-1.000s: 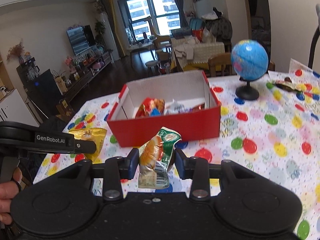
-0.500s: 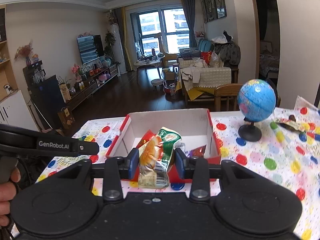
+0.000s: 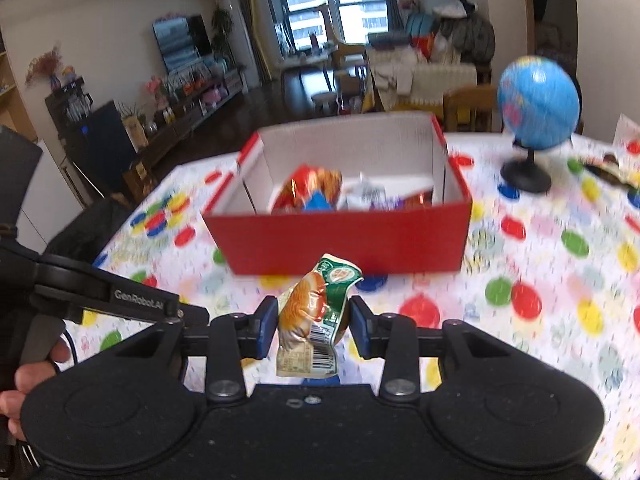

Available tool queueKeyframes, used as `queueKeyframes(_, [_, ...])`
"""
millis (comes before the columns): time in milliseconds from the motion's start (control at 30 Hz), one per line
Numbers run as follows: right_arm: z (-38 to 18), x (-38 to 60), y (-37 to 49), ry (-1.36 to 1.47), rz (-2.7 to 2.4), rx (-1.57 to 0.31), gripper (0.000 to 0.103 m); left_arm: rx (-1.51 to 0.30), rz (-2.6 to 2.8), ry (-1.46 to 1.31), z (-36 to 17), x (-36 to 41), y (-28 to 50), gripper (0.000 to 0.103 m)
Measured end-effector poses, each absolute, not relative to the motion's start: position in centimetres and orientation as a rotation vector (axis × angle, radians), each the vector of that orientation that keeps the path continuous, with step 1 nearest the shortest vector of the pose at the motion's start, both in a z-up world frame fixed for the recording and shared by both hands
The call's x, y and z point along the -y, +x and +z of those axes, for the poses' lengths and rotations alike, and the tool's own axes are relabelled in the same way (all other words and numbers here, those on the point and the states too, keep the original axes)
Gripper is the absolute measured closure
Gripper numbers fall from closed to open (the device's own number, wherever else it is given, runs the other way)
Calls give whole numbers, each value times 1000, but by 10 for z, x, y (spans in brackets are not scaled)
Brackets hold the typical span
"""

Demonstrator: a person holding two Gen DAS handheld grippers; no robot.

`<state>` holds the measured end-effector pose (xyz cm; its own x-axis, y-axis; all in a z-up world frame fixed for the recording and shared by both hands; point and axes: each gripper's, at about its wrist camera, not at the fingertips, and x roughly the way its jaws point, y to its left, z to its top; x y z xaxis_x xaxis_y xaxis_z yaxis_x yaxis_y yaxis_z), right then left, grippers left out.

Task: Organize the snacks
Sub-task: 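Carry the M&M bag and bread packet over the red box and lower them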

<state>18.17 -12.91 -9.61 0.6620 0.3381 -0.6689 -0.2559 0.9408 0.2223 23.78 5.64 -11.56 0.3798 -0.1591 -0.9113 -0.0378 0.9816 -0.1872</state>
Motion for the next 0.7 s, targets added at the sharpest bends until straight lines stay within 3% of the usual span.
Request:
queueKeyframes(33, [-100,131,180,113,334,-789,66,-1202,-75,-196,-123,-56,239,56])
queueKeyframes(67, [-103,132,179,113,331,-798,66,-1215,-73,-209,-130,-56,240,39])
queueKeyframes(100, [-106,134,180,114,330,-806,66,-1217,-71,-221,-135,-55,240,36])
queueKeyframes(567, [-134,146,187,108,315,-868,66,-1230,-21,-169,-171,-36,260,37])
queueKeyframes(633, [-135,147,188,109,317,-871,66,-1219,-24,-185,-171,-37,260,43])
queueKeyframes(700, [-135,147,189,109,315,-872,66,-1223,-15,-188,-172,-38,261,58])
